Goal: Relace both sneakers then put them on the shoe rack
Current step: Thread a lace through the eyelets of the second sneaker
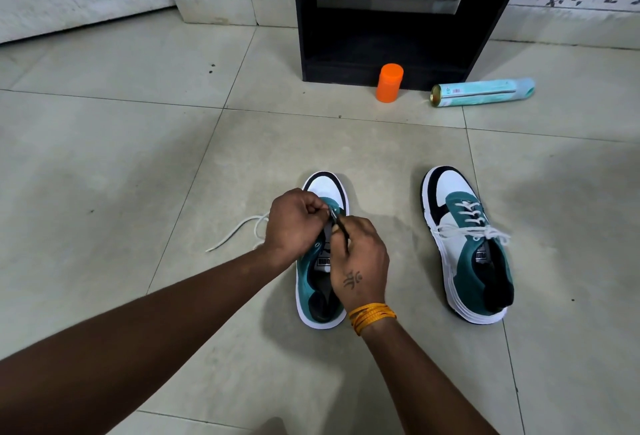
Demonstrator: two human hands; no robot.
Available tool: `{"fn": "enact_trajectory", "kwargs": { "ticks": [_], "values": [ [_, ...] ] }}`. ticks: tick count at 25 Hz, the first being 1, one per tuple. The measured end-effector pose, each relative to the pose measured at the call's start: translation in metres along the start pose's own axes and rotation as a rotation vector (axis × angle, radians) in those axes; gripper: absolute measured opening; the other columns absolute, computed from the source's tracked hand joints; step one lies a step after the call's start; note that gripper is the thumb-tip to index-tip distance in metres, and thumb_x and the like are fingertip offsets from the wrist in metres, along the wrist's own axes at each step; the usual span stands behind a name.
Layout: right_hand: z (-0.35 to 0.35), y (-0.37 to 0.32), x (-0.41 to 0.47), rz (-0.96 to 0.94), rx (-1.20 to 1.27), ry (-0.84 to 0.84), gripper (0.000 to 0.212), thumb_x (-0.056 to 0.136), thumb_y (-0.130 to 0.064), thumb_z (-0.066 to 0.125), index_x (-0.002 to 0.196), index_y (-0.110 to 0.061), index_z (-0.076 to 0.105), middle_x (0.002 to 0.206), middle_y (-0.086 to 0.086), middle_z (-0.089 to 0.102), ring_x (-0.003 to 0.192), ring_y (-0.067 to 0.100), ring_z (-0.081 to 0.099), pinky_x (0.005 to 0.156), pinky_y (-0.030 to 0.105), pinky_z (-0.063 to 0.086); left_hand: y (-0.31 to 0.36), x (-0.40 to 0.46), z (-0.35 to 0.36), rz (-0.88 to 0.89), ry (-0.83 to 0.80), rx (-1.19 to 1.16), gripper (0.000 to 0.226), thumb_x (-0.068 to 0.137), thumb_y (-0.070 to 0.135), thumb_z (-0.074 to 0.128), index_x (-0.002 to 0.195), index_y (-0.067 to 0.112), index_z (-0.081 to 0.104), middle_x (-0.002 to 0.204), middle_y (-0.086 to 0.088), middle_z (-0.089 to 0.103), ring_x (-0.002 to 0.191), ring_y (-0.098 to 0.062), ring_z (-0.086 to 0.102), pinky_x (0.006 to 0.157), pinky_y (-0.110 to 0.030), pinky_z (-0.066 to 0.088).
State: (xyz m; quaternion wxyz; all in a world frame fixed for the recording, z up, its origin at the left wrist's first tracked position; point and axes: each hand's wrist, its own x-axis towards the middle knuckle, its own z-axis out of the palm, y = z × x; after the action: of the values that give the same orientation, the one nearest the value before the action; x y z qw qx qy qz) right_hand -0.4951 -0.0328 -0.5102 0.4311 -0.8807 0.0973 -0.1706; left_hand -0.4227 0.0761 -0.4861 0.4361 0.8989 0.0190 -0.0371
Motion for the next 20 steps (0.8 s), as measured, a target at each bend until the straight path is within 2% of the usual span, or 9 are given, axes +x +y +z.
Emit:
{"fn": "enact_trajectory", "kwargs": {
  "ticks": [4,6,8,10,12,15,17,19,20],
  "values": [
    [-0.009,-0.005,-0.002,0.117,0.125,-0.005,0.028,0.098,-0.035,0.053,0.091,-0.017,0.073,0.089,-0.006,0.069,0.084,0.013,0.063,0.076,0.033,0.052,0.001,-0.002,0.004,-0.049,0.023,-0.013,0.023,0.085,0.012,0.078,0.069,0.029,0.074,0.073,0.017,0.066,0.073,-0.002,0.065,0.078,-0.026,0.054],
    [-0.013,-0.002,0.010,0.218,0.176,-0.005,0.023,0.100,-0.029,0.056,0.092,-0.020,0.075,0.085,-0.005,0.072,0.079,0.011,0.064,0.076,0.034,0.053,0.000,-0.002,0.004,-0.063,0.031,-0.034,0.015,0.086,0.015,0.080,0.075,0.024,0.078,0.075,0.016,0.068,0.078,-0.009,0.069,0.083,-0.029,0.055],
    [-0.015,0.005,0.029,0.265,0.154,-0.082,0.022,0.096,-0.017,0.060,0.104,-0.027,0.078,0.093,-0.008,0.077,0.084,0.011,0.069,0.085,0.034,0.056,-0.001,-0.002,0.006,-0.054,0.033,-0.049,0.011,0.088,0.015,0.079,0.078,0.019,0.079,0.075,0.012,0.069,0.079,-0.013,0.071,0.083,-0.032,0.057],
    [-0.016,0.011,0.049,0.287,0.171,-0.183,0.022,0.091,-0.014,0.066,0.099,-0.030,0.080,0.090,-0.013,0.077,0.080,0.010,0.071,0.086,0.038,0.060,-0.002,-0.004,0.005,-0.011,0.025,-0.034,0.010,0.089,0.014,0.077,0.080,0.016,0.079,0.072,0.013,0.068,0.074,-0.007,0.068,0.080,-0.032,0.056],
    [-0.015,0.011,0.059,0.274,0.190,-0.259,0.014,0.089,-0.014,0.072,0.088,-0.026,0.079,0.079,-0.014,0.075,0.071,0.009,0.070,0.080,0.042,0.062,-0.002,-0.006,0.002,0.050,0.024,-0.002,0.009,0.091,0.014,0.077,0.083,0.015,0.080,0.070,0.017,0.063,0.069,-0.001,0.063,0.076,-0.029,0.052],
    [-0.012,0.011,0.065,0.096,0.013,-0.301,0.010,0.093,-0.015,0.065,0.087,-0.020,0.071,0.088,-0.005,0.071,0.083,0.018,0.066,0.080,0.042,0.056,-0.002,-0.007,0.000,0.088,0.014,0.012,0.008,0.091,0.015,0.076,0.086,0.013,0.081,0.073,0.012,0.065,0.074,-0.010,0.065,0.079,-0.032,0.052],
    [-0.010,0.010,0.062,0.019,-0.077,-0.289,0.012,0.096,-0.012,0.057,0.089,-0.019,0.063,0.096,0.001,0.066,0.090,0.022,0.061,0.081,0.038,0.050,-0.002,-0.013,-0.002,0.100,0.031,-0.038,0.004,0.091,0.015,0.077,0.091,0.015,0.081,0.081,0.011,0.068,0.081,-0.010,0.067,0.084,-0.034,0.053],
    [-0.010,0.015,0.055,0.048,-0.059,-0.220,0.013,0.097,-0.010,0.051,0.089,-0.019,0.057,0.095,0.003,0.064,0.091,0.026,0.060,0.078,0.037,0.047,-0.007,-0.029,-0.005,0.198,0.104,-0.056,0.010,0.093,0.019,0.076,0.103,0.020,0.077,0.098,0.008,0.069,0.093,-0.010,0.066,0.088,-0.032,0.053],
    [-0.010,0.020,0.051,0.101,-0.040,-0.189,0.011,0.098,-0.015,0.048,0.090,-0.018,0.055,0.093,0.005,0.065,0.089,0.029,0.062,0.077,0.038,0.049,-0.013,-0.041,-0.008,0.272,0.138,-0.029,0.014,0.096,0.023,0.074,0.109,0.021,0.074,0.105,0.006,0.067,0.101,-0.012,0.064,0.091,-0.030,0.050]
  ]
}}
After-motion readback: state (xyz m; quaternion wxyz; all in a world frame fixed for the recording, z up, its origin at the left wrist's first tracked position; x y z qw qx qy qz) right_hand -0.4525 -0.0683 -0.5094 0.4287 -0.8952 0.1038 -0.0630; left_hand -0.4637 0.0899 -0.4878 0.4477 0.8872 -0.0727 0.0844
